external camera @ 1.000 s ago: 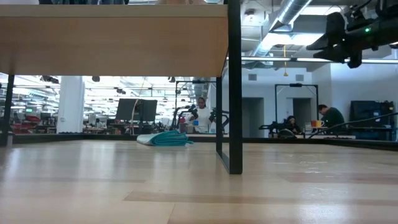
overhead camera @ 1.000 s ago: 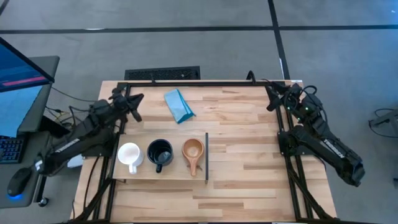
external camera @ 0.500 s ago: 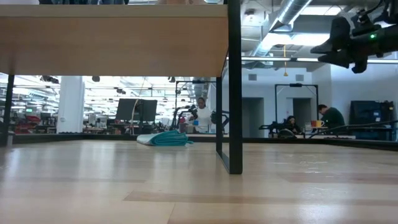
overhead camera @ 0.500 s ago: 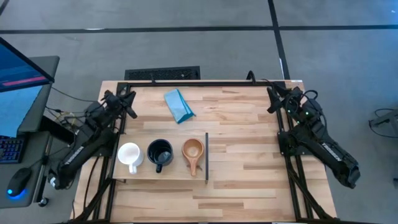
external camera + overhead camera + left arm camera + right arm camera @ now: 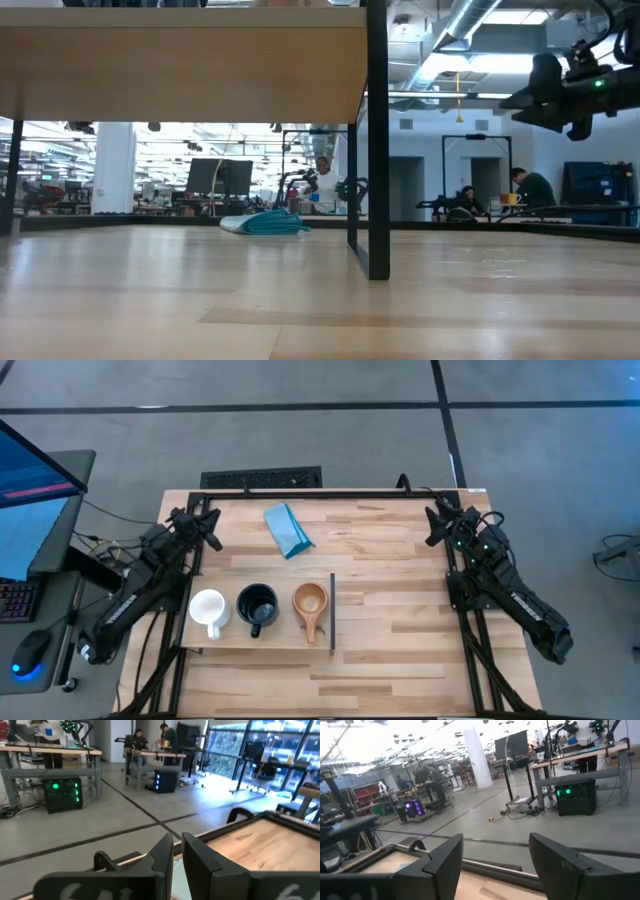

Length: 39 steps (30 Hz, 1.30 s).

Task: Stack small to large cups/mugs on shelf
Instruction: Return to Home Position

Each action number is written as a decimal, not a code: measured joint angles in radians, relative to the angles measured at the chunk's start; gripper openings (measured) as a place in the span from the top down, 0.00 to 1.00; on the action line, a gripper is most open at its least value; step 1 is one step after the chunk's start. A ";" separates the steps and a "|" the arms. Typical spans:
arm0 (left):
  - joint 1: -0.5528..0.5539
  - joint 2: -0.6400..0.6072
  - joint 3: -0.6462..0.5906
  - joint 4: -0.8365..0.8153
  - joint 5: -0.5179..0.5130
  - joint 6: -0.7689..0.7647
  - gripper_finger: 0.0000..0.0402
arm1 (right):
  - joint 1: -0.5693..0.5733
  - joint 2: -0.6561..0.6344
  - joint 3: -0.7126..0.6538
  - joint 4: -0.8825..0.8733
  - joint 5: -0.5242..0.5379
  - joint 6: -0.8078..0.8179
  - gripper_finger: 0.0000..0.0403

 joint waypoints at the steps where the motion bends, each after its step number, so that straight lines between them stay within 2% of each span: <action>1: 0.000 0.000 -0.019 0.029 0.000 -0.012 0.93 | 0.000 -0.006 -0.005 0.002 0.000 0.008 0.38; 8: -0.001 -0.025 -0.121 0.123 0.005 -0.054 0.93 | 0.001 -0.004 -0.011 0.001 0.000 0.009 0.38; 31: -0.044 -0.023 -0.132 0.090 0.023 -0.047 0.93 | 0.001 -0.004 -0.009 -0.184 -0.003 -0.020 0.38; 39: -0.048 -0.023 -0.132 0.088 0.024 -0.061 0.93 | 0.001 -0.004 -0.009 -0.185 -0.003 -0.046 0.38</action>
